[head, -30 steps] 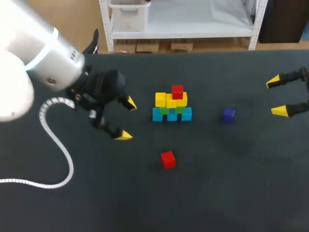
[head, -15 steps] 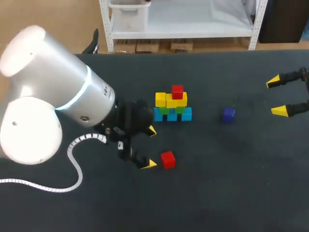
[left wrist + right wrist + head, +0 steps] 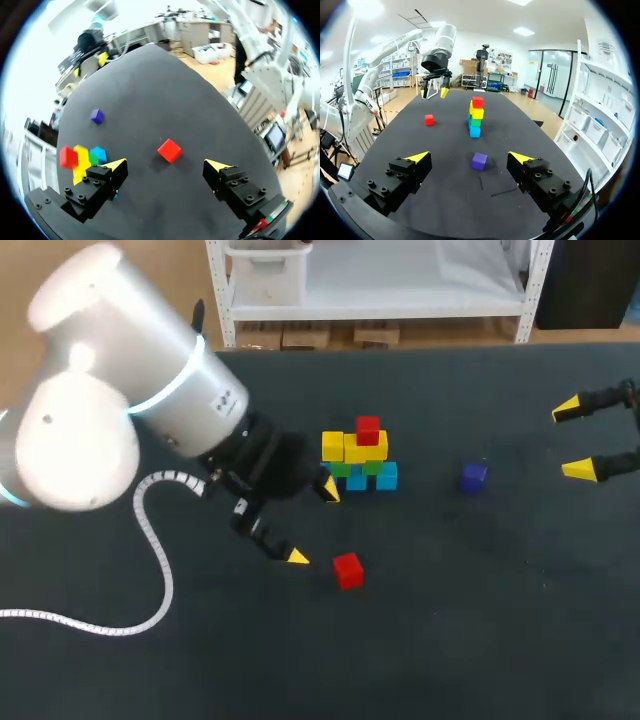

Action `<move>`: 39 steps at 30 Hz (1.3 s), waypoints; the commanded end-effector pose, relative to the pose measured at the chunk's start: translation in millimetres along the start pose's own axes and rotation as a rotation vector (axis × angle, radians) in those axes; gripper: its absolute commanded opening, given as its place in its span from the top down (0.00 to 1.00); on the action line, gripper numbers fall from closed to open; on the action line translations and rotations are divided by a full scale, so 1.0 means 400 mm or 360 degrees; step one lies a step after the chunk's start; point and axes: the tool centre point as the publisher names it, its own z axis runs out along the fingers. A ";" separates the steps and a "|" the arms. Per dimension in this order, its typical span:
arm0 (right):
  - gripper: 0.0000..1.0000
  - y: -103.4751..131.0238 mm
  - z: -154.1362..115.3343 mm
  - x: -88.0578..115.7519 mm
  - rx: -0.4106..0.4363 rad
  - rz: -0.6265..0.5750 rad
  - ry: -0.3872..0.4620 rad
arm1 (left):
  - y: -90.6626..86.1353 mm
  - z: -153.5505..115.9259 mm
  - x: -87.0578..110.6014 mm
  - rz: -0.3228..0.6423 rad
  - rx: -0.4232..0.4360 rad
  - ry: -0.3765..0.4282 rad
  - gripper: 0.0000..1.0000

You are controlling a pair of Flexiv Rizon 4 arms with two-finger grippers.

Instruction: Place the blue cubes, place green cubes on the blue cubes, place the yellow cubes on the green cubes, then place the red cubes on the yellow cubes, and place purple cube on the red cubes.

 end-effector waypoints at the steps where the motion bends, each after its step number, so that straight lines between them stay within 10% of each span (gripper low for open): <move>1: 0.00 0.000 0.001 0.001 0.0000 -0.0001 -0.0002 | 0.050 0.043 -0.021 0.0515 0.0574 0.0037 0.00; 18: 0.00 0.000 0.001 0.001 0.0000 -0.0001 -0.0002 | 0.012 0.144 -0.025 0.0777 0.1073 0.0220 0.00; 39: 0.00 0.000 0.001 0.001 0.0000 -0.0001 -0.0002 | 0.005 0.166 -0.002 0.0719 0.1117 0.0287 0.00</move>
